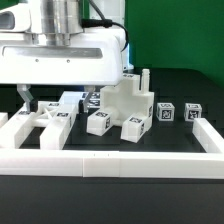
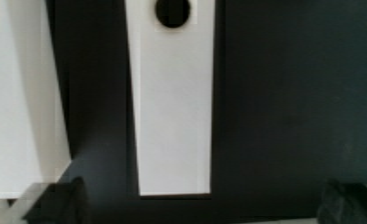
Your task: Assemble chair
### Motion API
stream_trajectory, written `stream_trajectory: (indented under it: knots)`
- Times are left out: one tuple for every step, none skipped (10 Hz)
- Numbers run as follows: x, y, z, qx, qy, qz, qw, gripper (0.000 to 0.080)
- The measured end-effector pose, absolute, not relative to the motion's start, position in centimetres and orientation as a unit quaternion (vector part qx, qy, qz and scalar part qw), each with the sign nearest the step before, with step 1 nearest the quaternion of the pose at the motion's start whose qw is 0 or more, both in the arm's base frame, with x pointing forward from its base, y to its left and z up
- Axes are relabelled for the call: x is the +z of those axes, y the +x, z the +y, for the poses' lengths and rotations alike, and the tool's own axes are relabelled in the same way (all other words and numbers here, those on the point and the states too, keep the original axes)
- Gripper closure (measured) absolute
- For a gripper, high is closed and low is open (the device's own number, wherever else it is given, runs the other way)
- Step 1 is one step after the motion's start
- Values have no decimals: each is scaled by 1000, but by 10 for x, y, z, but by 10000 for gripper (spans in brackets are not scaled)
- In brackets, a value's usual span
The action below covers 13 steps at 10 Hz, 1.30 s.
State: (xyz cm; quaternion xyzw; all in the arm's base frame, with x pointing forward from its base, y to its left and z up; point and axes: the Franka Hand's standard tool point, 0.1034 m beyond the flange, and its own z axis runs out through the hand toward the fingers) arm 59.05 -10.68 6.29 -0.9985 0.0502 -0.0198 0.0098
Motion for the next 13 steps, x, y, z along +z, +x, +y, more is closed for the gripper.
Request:
stream_trajectory:
  knots:
    - [63,590,-107,-20,-998,50,10,150]
    - [62,590,-107,-19,-999,50,10,150]
    - [54,586,-107,-19,-999,39,7,150]
    - [45,582,-106,-16,-999,34,5,150]
    - [40,580,-107,-16,-999,34,2,150]
    - [36,579,-110,-17,-999,33,-1,150]
    - [31,578,-114,-18,-999,33,-4,150]
    - [23,577,-120,-21,-999,35,-10,150]
    - [17,575,-123,-21,-999,36,-13,150]
    - [13,573,-123,-19,-999,36,-14,150]
    - [9,572,-122,-16,-999,36,-14,150]
    - [7,571,-120,-15,-999,35,-14,150]
    - [6,571,-117,-14,-999,36,-14,150]
